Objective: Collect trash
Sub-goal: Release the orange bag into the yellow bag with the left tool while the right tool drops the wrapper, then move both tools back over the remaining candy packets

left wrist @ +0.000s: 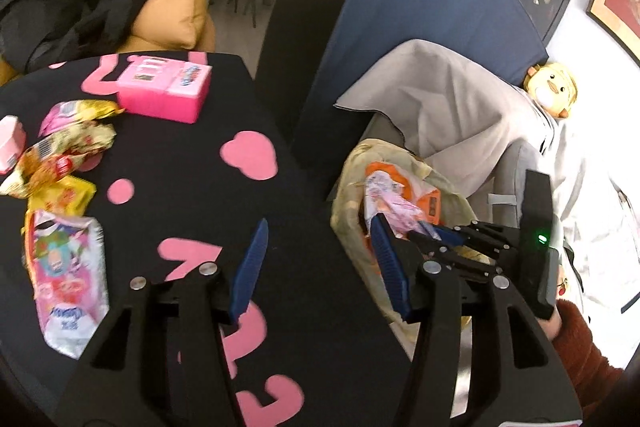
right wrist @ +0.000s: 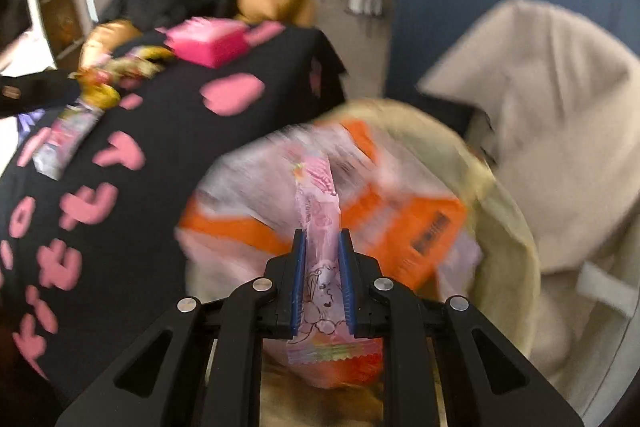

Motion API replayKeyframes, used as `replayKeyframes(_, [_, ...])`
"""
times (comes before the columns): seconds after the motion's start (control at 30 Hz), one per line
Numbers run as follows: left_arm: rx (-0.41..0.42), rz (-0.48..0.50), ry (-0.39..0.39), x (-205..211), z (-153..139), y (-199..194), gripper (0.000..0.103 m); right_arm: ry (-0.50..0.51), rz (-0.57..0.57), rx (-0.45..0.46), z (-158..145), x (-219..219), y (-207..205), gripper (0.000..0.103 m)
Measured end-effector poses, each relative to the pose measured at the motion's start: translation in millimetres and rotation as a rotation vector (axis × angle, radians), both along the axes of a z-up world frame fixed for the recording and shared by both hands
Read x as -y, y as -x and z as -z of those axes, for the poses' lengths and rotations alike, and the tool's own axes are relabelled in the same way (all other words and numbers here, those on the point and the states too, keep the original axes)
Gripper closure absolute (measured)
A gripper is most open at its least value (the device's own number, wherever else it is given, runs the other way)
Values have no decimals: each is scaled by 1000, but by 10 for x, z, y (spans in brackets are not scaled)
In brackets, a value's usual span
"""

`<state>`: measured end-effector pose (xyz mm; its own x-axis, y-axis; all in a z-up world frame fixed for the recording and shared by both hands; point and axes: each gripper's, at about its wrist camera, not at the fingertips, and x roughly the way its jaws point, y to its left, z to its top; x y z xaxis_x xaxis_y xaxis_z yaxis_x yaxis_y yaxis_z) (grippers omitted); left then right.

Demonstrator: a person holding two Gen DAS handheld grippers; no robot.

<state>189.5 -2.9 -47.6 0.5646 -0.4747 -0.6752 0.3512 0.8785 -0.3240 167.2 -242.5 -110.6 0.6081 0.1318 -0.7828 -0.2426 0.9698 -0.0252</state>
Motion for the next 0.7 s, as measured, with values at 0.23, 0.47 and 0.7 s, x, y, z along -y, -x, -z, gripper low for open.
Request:
replayKeyframes(0.23, [-23, -53, 40, -298, 76, 33, 52, 62, 82, -107, 326, 343, 4, 86])
replayKeyframes(0.47, [-27, -91, 46, -499, 105, 65, 52, 11, 86, -126, 349, 347, -10, 85])
replayKeyframes(0.7, [-8, -141, 37, -746, 98, 125, 46, -28, 68, -55, 50, 274, 166, 62])
